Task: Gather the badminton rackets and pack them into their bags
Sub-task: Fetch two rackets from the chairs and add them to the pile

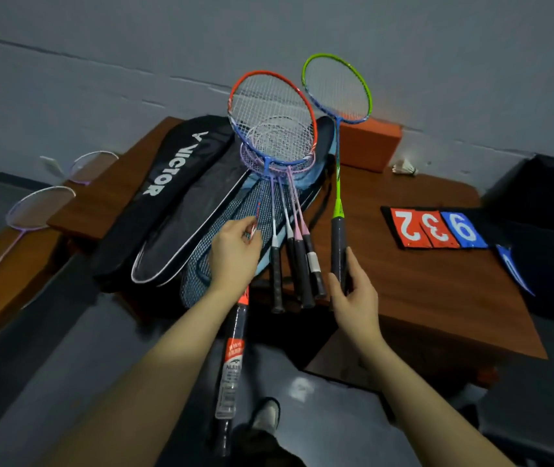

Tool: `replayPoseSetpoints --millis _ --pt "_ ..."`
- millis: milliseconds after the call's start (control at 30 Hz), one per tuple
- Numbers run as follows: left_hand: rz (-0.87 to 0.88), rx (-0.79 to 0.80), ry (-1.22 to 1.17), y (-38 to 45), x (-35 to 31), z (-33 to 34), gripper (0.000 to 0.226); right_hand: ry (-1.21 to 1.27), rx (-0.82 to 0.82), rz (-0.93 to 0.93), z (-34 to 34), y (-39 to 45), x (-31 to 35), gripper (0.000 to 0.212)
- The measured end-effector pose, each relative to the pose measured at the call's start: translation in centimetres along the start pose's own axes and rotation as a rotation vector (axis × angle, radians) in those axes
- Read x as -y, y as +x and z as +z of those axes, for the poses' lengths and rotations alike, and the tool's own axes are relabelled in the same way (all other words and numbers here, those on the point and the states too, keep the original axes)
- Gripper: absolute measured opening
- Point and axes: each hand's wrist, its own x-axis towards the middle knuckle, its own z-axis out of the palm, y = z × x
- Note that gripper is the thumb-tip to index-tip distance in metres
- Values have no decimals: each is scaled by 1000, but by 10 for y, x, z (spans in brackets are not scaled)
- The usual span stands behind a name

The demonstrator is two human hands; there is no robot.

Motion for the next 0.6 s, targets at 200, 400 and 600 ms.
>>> replayPoseSetpoints --millis 200,400,600 --pt "-60 16 27 74 21 52 31 -80 88 -36 18 56 -34 59" --pt "-96 77 -6 123 43 105 35 -89 157 -73 31 93 -52 56" --pt "-126 163 -7 159 55 152 38 -53 166 -43 32 101 -64 53"
